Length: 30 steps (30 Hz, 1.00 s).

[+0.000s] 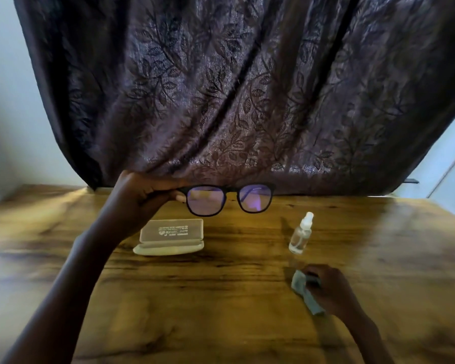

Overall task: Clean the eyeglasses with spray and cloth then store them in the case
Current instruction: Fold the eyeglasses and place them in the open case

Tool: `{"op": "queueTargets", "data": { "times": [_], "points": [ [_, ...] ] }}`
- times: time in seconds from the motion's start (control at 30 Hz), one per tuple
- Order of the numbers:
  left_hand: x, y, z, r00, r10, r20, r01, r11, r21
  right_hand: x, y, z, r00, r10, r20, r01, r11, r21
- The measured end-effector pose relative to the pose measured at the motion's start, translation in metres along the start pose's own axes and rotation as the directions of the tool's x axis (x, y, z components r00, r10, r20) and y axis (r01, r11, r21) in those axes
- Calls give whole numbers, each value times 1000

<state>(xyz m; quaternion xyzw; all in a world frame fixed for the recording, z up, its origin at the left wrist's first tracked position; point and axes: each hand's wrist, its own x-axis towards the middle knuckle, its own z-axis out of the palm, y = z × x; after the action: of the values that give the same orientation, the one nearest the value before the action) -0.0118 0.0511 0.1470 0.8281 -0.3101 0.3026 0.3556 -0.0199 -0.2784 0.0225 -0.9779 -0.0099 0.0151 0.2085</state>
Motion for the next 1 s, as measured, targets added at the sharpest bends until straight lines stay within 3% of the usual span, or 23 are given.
{"op": "queueTargets", "data": {
  "times": [0.1,0.17,0.23,0.3,0.33,0.4,0.47,0.6,0.73,0.83,1.0],
  "points": [
    [-1,1,0,999,53,-11,-53,999,3,-6,2,1,968,34,248,-13,996,-84],
    [-3,3,0,999,54,3,-54,999,-6,-6,1,-9,960,59,272,-18,989,-148],
    [-5,4,-1,999,39,30,-39,999,-21,-6,-4,-22,994,-9,113,21,994,-105],
    [-6,7,0,999,24,39,-24,1000,-9,-5,-15,-34,990,-42,-134,70,974,213],
    [-7,8,2,999,15,37,-15,1000,-2,-3,-24,-40,982,-11,-186,94,889,447],
    [-6,12,4,999,2,37,-2,1000,3,3,-46,-54,993,46,-111,62,592,804],
    [-5,18,6,999,2,54,-2,1000,-2,11,-67,-65,998,48,27,-44,390,920],
    [-8,23,8,996,24,83,-25,1000,12,24,-94,-73,982,16,189,-181,389,903],
    [-15,22,8,993,50,107,-52,998,19,31,-101,-69,972,-37,233,-215,264,940],
    [-22,17,9,994,17,110,-20,999,27,34,-100,-64,970,-68,233,-214,210,954],
    [-31,12,10,995,-94,12,95,995,-40,33,-102,-63,980,-85,178,-151,251,956]
  ]
}}
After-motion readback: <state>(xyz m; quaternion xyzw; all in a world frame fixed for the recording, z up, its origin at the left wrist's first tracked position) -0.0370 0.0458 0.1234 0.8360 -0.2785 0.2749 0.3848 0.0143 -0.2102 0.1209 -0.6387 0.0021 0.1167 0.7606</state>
